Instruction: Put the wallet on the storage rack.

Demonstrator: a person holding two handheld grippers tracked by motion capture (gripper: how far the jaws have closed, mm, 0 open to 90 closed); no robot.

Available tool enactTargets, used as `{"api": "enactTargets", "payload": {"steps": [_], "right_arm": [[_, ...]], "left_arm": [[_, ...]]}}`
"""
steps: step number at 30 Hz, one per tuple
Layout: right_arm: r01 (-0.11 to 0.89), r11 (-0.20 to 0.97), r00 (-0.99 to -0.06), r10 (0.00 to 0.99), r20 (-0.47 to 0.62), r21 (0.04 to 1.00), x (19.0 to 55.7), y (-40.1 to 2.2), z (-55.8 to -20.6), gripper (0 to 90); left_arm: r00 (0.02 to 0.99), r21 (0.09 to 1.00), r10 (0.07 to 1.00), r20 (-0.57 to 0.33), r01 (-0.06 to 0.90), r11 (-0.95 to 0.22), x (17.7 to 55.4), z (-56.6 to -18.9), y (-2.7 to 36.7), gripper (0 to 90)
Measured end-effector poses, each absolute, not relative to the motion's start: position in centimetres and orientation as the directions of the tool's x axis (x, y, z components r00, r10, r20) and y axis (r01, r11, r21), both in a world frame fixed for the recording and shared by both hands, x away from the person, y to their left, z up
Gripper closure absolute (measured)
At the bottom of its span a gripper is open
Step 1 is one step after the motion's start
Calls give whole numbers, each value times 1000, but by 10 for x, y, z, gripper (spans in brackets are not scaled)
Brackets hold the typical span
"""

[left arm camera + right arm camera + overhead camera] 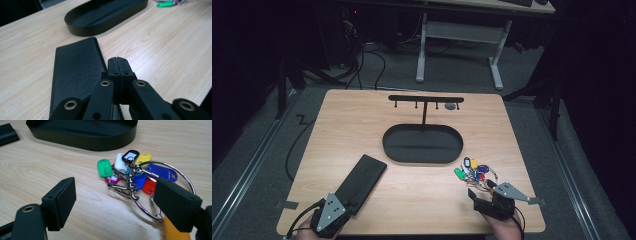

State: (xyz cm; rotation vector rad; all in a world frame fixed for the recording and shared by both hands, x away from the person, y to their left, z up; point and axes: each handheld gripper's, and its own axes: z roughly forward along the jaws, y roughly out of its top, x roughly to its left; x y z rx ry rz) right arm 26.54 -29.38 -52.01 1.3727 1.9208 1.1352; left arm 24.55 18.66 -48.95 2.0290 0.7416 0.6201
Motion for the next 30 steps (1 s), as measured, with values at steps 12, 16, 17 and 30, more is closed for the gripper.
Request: {"api": "enactTargets", "payload": {"steps": [12,16,17,30], "right_arm": [[506,137,-356,932,61,852,267,-294,-521,185],[505,139,-358,932,60,852,267,-294,-520,185],[505,139,-358,932,61,852,267,-294,-521,185],[503,135,-357,932,63,854,266,-295,-520,185]], "left_arm": [[663,739,713,229,358,-571,260,-520,174,630],[659,702,694,290,347,-622,262,-525,168,478],[646,674,677,353,327,-662,261,-528,163,476],[641,709,693,332,315,-631,259,-520,175,788]]}}
